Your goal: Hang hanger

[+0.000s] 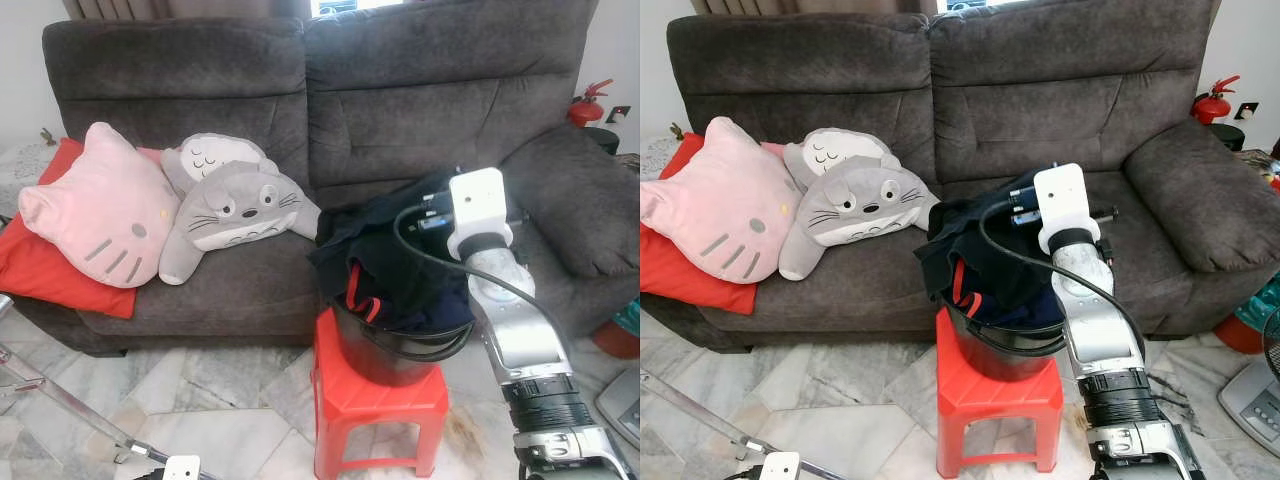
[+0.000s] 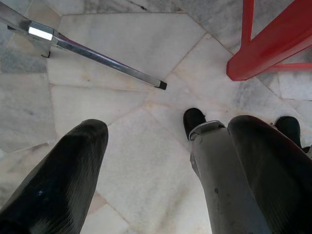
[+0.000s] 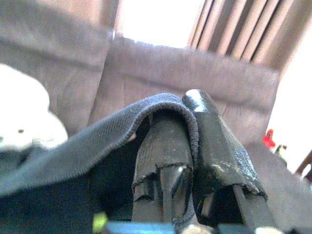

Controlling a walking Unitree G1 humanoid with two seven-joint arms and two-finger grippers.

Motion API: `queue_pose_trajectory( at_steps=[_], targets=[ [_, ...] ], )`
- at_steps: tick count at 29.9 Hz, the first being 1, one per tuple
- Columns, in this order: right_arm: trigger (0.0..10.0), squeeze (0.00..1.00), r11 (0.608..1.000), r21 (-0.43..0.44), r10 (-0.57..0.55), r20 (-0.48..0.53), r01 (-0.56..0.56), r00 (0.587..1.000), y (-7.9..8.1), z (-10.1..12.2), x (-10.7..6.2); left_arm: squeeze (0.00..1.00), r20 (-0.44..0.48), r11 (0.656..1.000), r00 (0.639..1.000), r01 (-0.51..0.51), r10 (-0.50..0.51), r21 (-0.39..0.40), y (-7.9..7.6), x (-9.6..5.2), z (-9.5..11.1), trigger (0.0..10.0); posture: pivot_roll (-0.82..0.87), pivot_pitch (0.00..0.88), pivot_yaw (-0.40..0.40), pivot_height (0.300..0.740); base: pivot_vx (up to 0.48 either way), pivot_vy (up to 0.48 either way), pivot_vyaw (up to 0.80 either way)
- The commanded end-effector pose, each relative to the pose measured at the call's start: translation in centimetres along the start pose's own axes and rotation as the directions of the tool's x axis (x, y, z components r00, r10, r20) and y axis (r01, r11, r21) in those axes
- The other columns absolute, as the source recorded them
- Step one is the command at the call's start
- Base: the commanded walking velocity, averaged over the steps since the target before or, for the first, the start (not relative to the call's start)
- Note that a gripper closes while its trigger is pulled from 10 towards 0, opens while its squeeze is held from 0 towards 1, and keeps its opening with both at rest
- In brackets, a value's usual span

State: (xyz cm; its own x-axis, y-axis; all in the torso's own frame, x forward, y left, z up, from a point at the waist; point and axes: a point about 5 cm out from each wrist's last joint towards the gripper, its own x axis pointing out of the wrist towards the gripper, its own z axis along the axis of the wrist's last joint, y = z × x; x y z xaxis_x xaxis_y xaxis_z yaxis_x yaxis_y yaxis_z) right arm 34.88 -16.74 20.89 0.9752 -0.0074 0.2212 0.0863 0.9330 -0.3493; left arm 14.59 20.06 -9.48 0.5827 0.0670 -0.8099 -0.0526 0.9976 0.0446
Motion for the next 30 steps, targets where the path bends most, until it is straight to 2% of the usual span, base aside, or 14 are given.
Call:
queue_pose_trajectory(
  at_steps=[1, 5, 9, 17, 19, 20, 22, 27, 28, 30],
  targets=[
    [10.0, 0.00, 0.997, 0.018, -0.083, 0.128, 0.082, 0.988, -1.4, 2.6, 0.4, 0.00, -0.027, 1.000, 1.000, -0.007, 0.007, 0.004, 0.2, -0.1, -0.5, 10.0, -0.27, 0.000, 0.094, 0.732, 0.000, 0.000, 0.00],
    [10.0, 0.00, 0.989, 0.027, -0.147, 0.171, 0.145, 0.974, -2.4, 3.3, 0.4, 0.00, -0.030, 1.000, 1.000, -0.008, 0.008, 0.005, 0.3, -0.1, -0.6, 10.0, -0.27, 0.000, 0.096, 0.732, 0.000, 0.000, 0.00],
    [10.0, 0.00, 0.979, -0.010, -0.200, 0.112, 0.202, 0.973, -3.1, 2.3, 0.3, 0.00, -0.032, 1.000, 0.999, -0.010, 0.010, 0.007, 0.4, -0.2, -0.7, 10.0, -0.27, 0.000, 0.096, 0.732, 0.000, 0.000, 0.00],
    [10.0, 0.00, 0.979, 0.034, -0.204, 0.086, 0.202, 0.975, -3.2, 1.6, 0.2, 0.00, -0.032, 1.000, 0.999, -0.010, 0.010, 0.008, 0.5, -0.2, -0.7, 10.0, -0.27, 0.000, 0.098, 0.732, 0.000, 0.000, 0.00],
    [10.0, 0.00, 0.961, 0.203, -0.192, 0.006, 0.187, 0.981, -3.3, 1.2, 0.7, 0.00, -0.031, 1.000, 0.999, -0.009, 0.009, 0.008, 0.5, -0.2, -0.6, 10.0, -0.27, 0.000, 0.098, 0.732, 0.000, 0.000, 0.00],
    [10.0, 0.00, 0.958, 0.218, -0.189, -0.009, 0.187, 0.982, -3.4, 1.0, 0.7, 0.00, -0.030, 1.000, 1.000, -0.009, 0.009, 0.008, 0.5, -0.2, -0.6, 10.0, -0.27, 0.000, 0.098, 0.732, 0.000, 0.000, 0.00],
    [10.0, 0.00, 0.958, 0.227, -0.158, -0.082, 0.173, 0.984, -3.4, 0.2, 1.0, 0.00, -0.030, 1.000, 1.000, -0.008, 0.008, 0.007, 0.5, -0.1, -0.6, 10.0, -0.27, 0.000, 0.097, 0.732, 0.000, 0.000, 0.00],
    [10.0, 0.00, 0.949, 0.238, -0.177, -0.135, 0.205, 0.975, -3.8, -0.6, 0.9, 0.00, -0.030, 1.000, 1.000, -0.007, 0.008, 0.006, 0.4, -0.1, -0.5, 10.0, -0.27, 0.000, 0.097, 0.732, 0.000, 0.000, 0.00],
    [10.0, 0.00, 0.959, 0.176, -0.182, -0.211, 0.221, 0.960, -4.1, -2.0, 0.7, 0.00, -0.030, 1.000, 1.000, -0.007, 0.007, 0.005, 0.4, -0.1, -0.5, 10.0, -0.28, 0.000, 0.096, 0.732, 0.000, 0.000, 0.00],
    [10.0, 0.00, 0.962, 0.151, -0.185, -0.243, 0.226, 0.952, -4.2, -2.6, 0.6, 0.00, -0.030, 1.000, 1.000, -0.006, 0.006, 0.004, 0.4, -0.1, -0.5, 10.0, -0.28, 0.000, 0.096, 0.732, 0.000, 0.000, 0.00]
  ],
)
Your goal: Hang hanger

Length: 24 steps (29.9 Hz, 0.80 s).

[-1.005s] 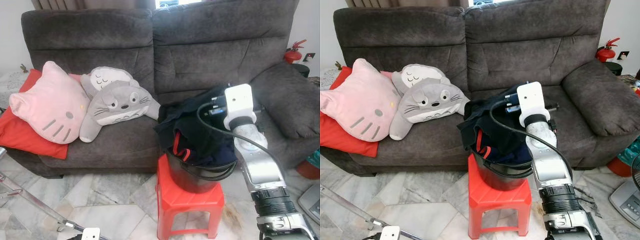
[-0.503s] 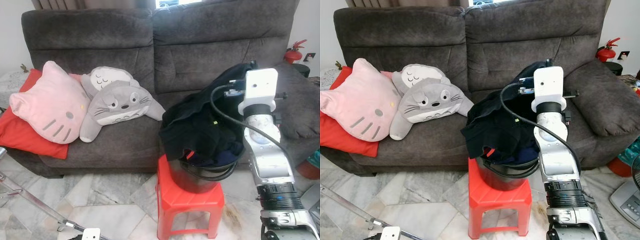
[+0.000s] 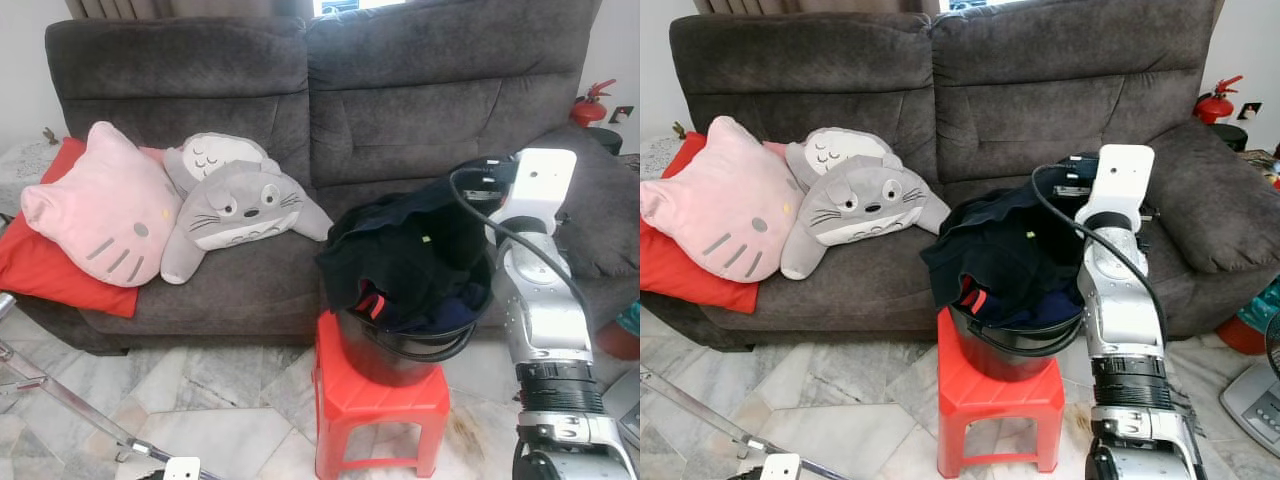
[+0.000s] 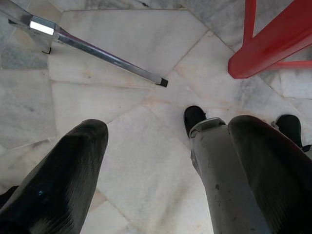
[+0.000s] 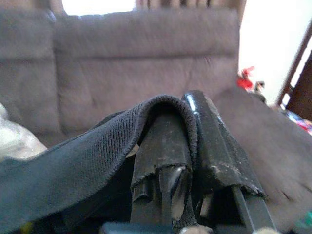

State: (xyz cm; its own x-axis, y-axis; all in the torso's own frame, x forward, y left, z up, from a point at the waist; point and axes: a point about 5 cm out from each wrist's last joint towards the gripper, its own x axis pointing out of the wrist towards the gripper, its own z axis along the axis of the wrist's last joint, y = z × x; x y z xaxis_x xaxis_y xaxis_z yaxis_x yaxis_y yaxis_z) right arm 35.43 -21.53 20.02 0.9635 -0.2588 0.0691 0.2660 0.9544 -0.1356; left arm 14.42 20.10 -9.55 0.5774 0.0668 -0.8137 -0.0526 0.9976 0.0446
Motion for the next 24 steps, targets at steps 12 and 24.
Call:
queue_pose_trajectory(
  at_steps=[12, 24],
  targets=[
    [10.0, 0.00, 0.999, -0.025, 0.033, -0.017, -0.033, 0.999, 1.5, -1.6, -1.1, 0.00, -0.010, 0.999, 0.998, -0.054, 0.054, -0.005, 1.1, -0.3, -0.6, 10.0, -0.25, 0.000, 0.103, 0.732, 0.000, 0.000, 0.00],
    [10.0, 0.00, 1.000, -0.019, -0.011, 0.002, 0.011, 1.000, 1.1, -1.7, -0.8, 0.00, -0.015, 0.998, 0.998, -0.063, 0.063, -0.009, 1.5, -0.4, -0.8, 10.0, -0.25, 0.000, 0.110, 0.732, 0.000, 0.000, 0.00]
  ],
)
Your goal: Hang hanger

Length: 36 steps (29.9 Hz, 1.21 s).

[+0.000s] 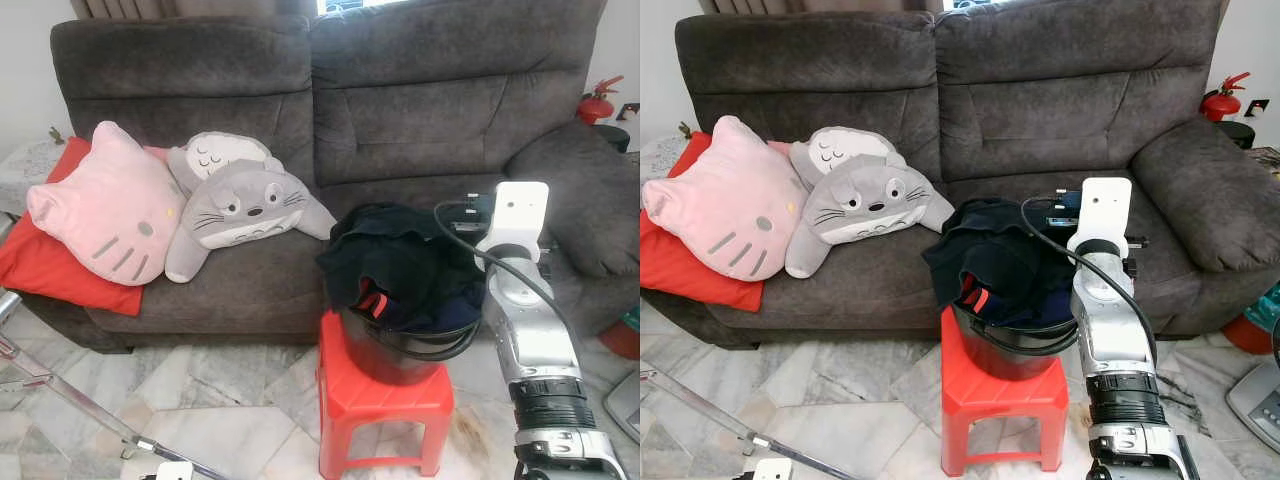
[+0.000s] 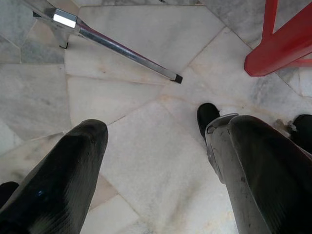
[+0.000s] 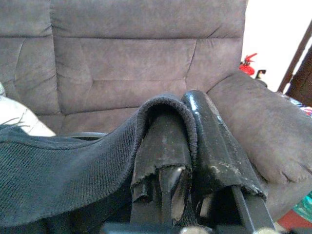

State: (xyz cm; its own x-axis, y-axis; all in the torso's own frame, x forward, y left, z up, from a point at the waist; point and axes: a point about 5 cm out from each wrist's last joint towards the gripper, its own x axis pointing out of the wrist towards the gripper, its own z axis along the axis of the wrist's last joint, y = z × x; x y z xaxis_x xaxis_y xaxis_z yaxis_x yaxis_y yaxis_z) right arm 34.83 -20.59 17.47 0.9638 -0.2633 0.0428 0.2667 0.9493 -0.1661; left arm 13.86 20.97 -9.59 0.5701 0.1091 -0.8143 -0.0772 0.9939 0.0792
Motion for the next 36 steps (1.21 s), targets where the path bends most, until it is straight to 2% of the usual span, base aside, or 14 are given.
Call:
queue_pose_trajectory(
  at_steps=[1, 4, 7, 10, 11, 17, 18, 19, 21, 23, 24, 25, 32, 36],
  targets=[
    [10.0, 0.00, 1.000, 0.023, -0.015, 0.053, 0.014, 0.998, -0.1, 1.2, 0.4, 0.00, -0.009, 1.000, 1.000, -0.021, 0.021, -0.009, 0.6, -0.1, -0.3, 10.0, -0.25, 0.000, 0.110, 0.732, 0.000, 0.000, 0.00],
    [10.0, 0.00, 1.000, 0.023, -0.015, 0.081, 0.013, 0.997, -0.1, 1.7, 0.4, 0.00, -0.008, 1.000, 1.000, -0.022, 0.022, -0.011, 0.7, -0.1, -0.3, 10.0, -0.25, 0.000, 0.111, 0.732, 0.000, 0.000, 0.00],
    [10.0, 0.00, 0.999, -0.020, -0.042, 0.237, 0.048, 0.970, -1.3, 5.2, 1.2, 0.00, -0.007, 1.000, 1.000, -0.022, 0.022, -0.012, 0.7, -0.2, -0.3, 10.0, -0.25, 0.000, 0.119, 0.732, 0.000, 0.000, 0.00],
    [10.0, 0.00, 0.998, -0.029, -0.051, 0.259, 0.060, 0.965, -1.6, 5.8, 1.5, 0.00, -0.007, 1.000, 1.000, -0.022, 0.022, -0.012, 0.7, -0.2, -0.3, 10.0, -0.25, 0.000, 0.119, 0.732, 0.000, 0.000, 0.00],
    [10.0, 0.00, 0.996, -0.021, -0.079, 0.293, 0.089, 0.953, -2.7, 7.5, 2.2, 0.00, -0.007, 1.000, 1.000, -0.022, 0.021, -0.011, 0.7, -0.1, -0.3, 10.0, -0.26, 0.000, 0.126, 0.732, 0.000, 0.000, 0.00],
    [10.0, 0.00, 0.992, -0.025, -0.109, 0.339, 0.125, 0.935, -4.0, 9.4, 3.0, 0.00, -0.009, 1.000, 1.000, -0.022, 0.022, -0.009, 0.7, -0.1, -0.3, 10.0, -0.26, 0.000, 0.130, 0.732, 0.000, 0.000, 0.00],
    [10.0, 0.00, 0.988, -0.034, -0.125, 0.391, 0.150, 0.912, -5.0, 11.6, 3.6, 0.00, -0.011, 1.000, 1.000, -0.023, 0.023, -0.009, 0.8, -0.2, -0.3, 10.0, -0.27, 0.000, 0.142, 0.732, 0.000, 0.000, 0.00],
    [10.0, 0.00, 0.980, -0.050, -0.149, 0.472, 0.195, 0.869, -6.6, 15.1, 4.2, 0.00, -0.014, 1.000, 1.000, -0.026, 0.026, -0.010, 1.0, -0.2, -0.4, 10.0, -0.27, 0.000, 0.147, 0.732, 0.000, 0.000, 0.00],
    [10.0, 0.00, 0.977, -0.052, -0.155, 0.492, 0.207, 0.857, -7.0, 16.0, 4.3, 0.00, -0.015, 1.000, 1.000, -0.027, 0.026, -0.011, 1.0, -0.2, -0.4, 10.0, -0.28, 0.000, 0.148, 0.732, 0.000, 0.000, 0.00],
    [10.0, 0.00, 0.972, -0.063, -0.158, 0.542, 0.228, 0.825, -7.7, 18.3, 4.3, 0.00, -0.018, 1.000, 1.000, -0.026, 0.026, -0.007, 1.1, -0.2, -0.4, 10.0, -0.28, 0.000, 0.156, 0.732, 0.000, 0.000, 0.00],
    [10.0, 0.00, 0.972, -0.063, -0.158, 0.542, 0.228, 0.825, -7.7, 18.3, 4.3, 0.00, -0.018, 1.000, 1.000, -0.026, 0.026, -0.007, 1.1, -0.2, -0.4, 10.0, -0.28, 0.000, 0.156, 0.732, 0.000, 0.000, 0.00],
    [10.0, 0.00, 0.967, -0.068, -0.163, 0.574, 0.246, 0.802, -8.2, 19.8, 4.2, 0.00, -0.019, 1.000, 0.999, -0.026, 0.025, -0.007, 1.2, -0.2, -0.5, 10.0, -0.29, 0.000, 0.160, 0.732, 0.000, 0.000, 0.00],
    [10.0, 0.00, 0.967, -0.043, -0.156, 0.679, 0.252, 0.717, -9.5, 25.3, 3.2, 0.00, -0.019, 1.000, 0.999, -0.025, 0.025, -0.001, 1.3, -0.2, -0.4, 10.0, -0.30, 0.000, 0.165, 0.732, 0.000, 0.000, 0.00],
    [10.0, 0.00, 0.963, -0.032, -0.164, 0.718, 0.267, 0.677, -9.9, 26.4, 2.4, 0.00, -0.017, 1.000, 1.000, -0.026, 0.026, -0.001, 1.4, -0.2, -0.4, 10.0, -0.31, 0.000, 0.168, 0.732, 0.000, 0.000, 0.00]
  ],
)
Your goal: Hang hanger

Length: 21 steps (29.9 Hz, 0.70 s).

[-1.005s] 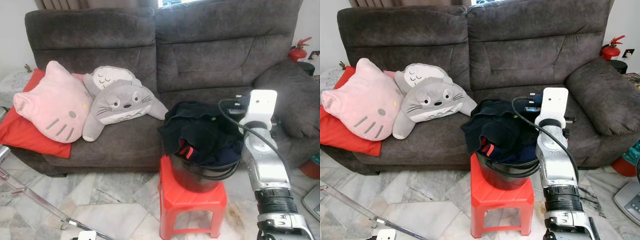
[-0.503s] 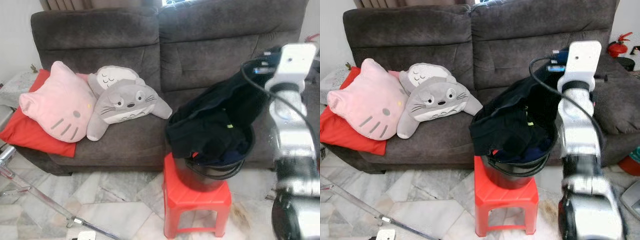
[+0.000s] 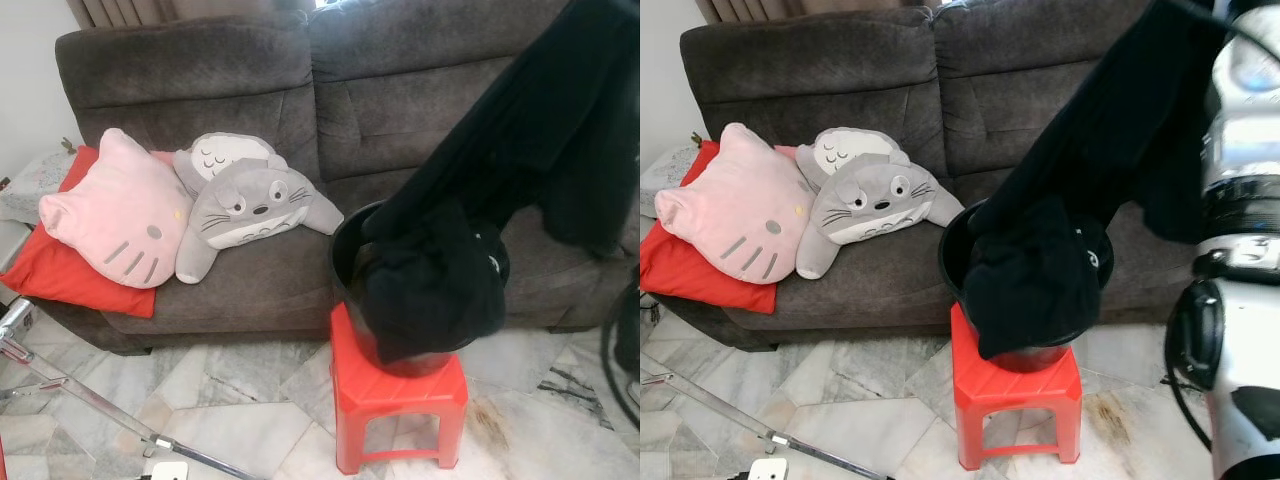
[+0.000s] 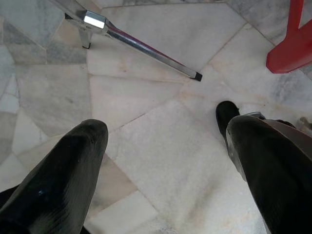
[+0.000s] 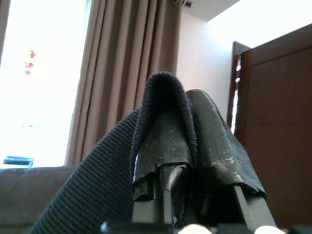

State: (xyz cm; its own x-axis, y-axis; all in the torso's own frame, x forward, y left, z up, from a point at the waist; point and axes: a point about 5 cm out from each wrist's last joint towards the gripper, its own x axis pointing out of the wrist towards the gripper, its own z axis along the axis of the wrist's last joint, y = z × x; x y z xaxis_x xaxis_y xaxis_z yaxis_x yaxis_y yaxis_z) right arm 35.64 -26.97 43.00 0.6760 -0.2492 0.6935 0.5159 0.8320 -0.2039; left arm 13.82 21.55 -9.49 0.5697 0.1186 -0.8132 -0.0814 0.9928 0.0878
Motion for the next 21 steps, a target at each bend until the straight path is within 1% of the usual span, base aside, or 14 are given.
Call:
queue_pose_trajectory(
  at_steps=[1, 3, 5, 7, 8, 11, 12, 13, 14, 16, 17, 19, 20, 21],
  targets=[
    [10.0, 0.00, 0.999, 0.039, -0.009, 0.100, 0.005, 0.995, 0.0, 2.5, 0.2, 0.00, -0.018, 1.000, 1.000, -0.014, 0.014, 0.002, 0.9, -0.2, -0.4, 10.0, -0.31, 0.000, 0.167, 0.732, 0.000, 0.000, 0.00],
    [10.0, 0.00, 0.998, 0.056, 0.020, 0.056, -0.023, 0.998, 1.0, 1.4, -0.7, 0.00, -0.020, 1.000, 1.000, -0.013, 0.013, 0.003, 0.9, -0.2, -0.4, 10.0, -0.31, 0.000, 0.165, 0.732, 0.000, 0.000, 0.00],
    [10.0, 0.00, 0.993, 0.098, 0.074, -0.058, -0.068, 0.996, 2.9, -1.6, -3.1, 0.00, -0.021, 1.000, 1.000, -0.012, 0.012, 0.002, 0.9, -0.2, -0.5, 10.0, -0.30, 0.000, 0.162, 0.732, 0.000, 0.000, 0.00],
    [10.0, 0.00, 0.993, 0.098, 0.074, -0.058, -0.068, 0.996, 2.9, -1.6, -3.1, 0.00, -0.021, 1.000, 1.000, -0.012, 0.012, 0.002, 0.9, -0.2, -0.5, 10.0, -0.30, 0.000, 0.162, 0.732, 0.000, 0.000, 0.00],
    [10.0, 0.00, 0.988, 0.117, 0.110, -0.128, -0.095, 0.986, 4.0, -3.5, -4.7, 0.00, -0.022, 1.000, 1.000, -0.012, 0.012, 0.001, 0.9, -0.2, -0.5, 10.0, -0.30, 0.000, 0.162, 0.732, 0.000, 0.000, 0.00],
    [10.0, 0.00, 0.988, 0.117, 0.110, -0.128, -0.095, 0.986, 4.0, -3.5, -4.7, 0.00, -0.022, 1.000, 1.000, -0.012, 0.012, 0.001, 0.9, -0.2, -0.5, 10.0, -0.30, 0.000, 0.162, 0.732, 0.000, 0.000, 0.00],
    [10.0, 0.00, 0.975, 0.181, 0.173, -0.257, -0.129, 0.951, 6.0, -6.9, -9.1, 0.00, -0.025, 1.000, 1.000, -0.014, 0.014, -0.001, 0.9, -0.2, -0.6, 10.0, -0.29, 0.000, 0.161, 0.732, 0.000, 0.000, 0.00],
    [10.0, 0.00, 0.975, 0.181, 0.173, -0.257, -0.129, 0.951, 6.0, -6.9, -9.1, 0.00, -0.025, 1.000, 1.000, -0.014, 0.014, -0.001, 0.9, -0.2, -0.6, 10.0, -0.29, 0.000, 0.161, 0.732, 0.000, 0.000, 0.00],
    [10.0, 0.00, 0.971, 0.197, 0.188, -0.285, -0.135, 0.940, 6.4, -7.6, -10.3, 0.00, -0.027, 1.000, 1.000, -0.015, 0.015, -0.001, 1.0, -0.2, -0.7, 10.0, -0.29, 0.000, 0.161, 0.732, 0.000, 0.000, 0.00],
    [10.0, 0.00, 0.955, 0.264, 0.231, -0.373, -0.136, 0.899, 8.1, -9.2, -15.1, 0.00, -0.037, 1.000, 0.999, -0.016, 0.016, 0.007, 1.0, -0.3, -1.0, 10.0, -0.29, 0.000, 0.162, 0.732, 0.000, 0.000, 0.00],
    [10.0, 0.00, 0.955, 0.264, 0.231, -0.373, -0.136, 0.899, 8.1, -9.2, -15.1, 0.00, -0.037, 1.000, 0.999, -0.016, 0.016, 0.007, 1.0, -0.3, -1.0, 10.0, -0.29, 0.000, 0.162, 0.732, 0.000, 0.000, 0.00],
    [10.0, 0.00, 0.934, 0.302, 0.305, -0.390, -0.192, 0.869, 9.7, -10.1, -19.8, 0.00, -0.043, 1.000, 0.999, -0.014, 0.014, 0.004, 0.9, -0.4, -1.3, 10.0, -0.27, 0.000, 0.148, 0.732, 0.000, 0.000, 0.00],
    [10.0, 0.00, 0.926, 0.306, 0.336, -0.398, -0.221, 0.854, 9.9, -10.5, -21.2, 0.00, -0.045, 1.000, 0.999, -0.013, 0.013, 0.004, 0.9, -0.5, -1.5, 10.0, -0.26, 0.000, 0.145, 0.732, 0.000, 0.000, 0.00],
    [10.0, 0.00, 0.926, 0.306, 0.336, -0.398, -0.221, 0.854, 9.9, -10.5, -21.2, 0.00, -0.045, 1.000, 0.999, -0.013, 0.013, 0.004, 0.9, -0.5, -1.5, 10.0, -0.26, 0.000, 0.145, 0.732, 0.000, 0.000, 0.00]
  ],
)
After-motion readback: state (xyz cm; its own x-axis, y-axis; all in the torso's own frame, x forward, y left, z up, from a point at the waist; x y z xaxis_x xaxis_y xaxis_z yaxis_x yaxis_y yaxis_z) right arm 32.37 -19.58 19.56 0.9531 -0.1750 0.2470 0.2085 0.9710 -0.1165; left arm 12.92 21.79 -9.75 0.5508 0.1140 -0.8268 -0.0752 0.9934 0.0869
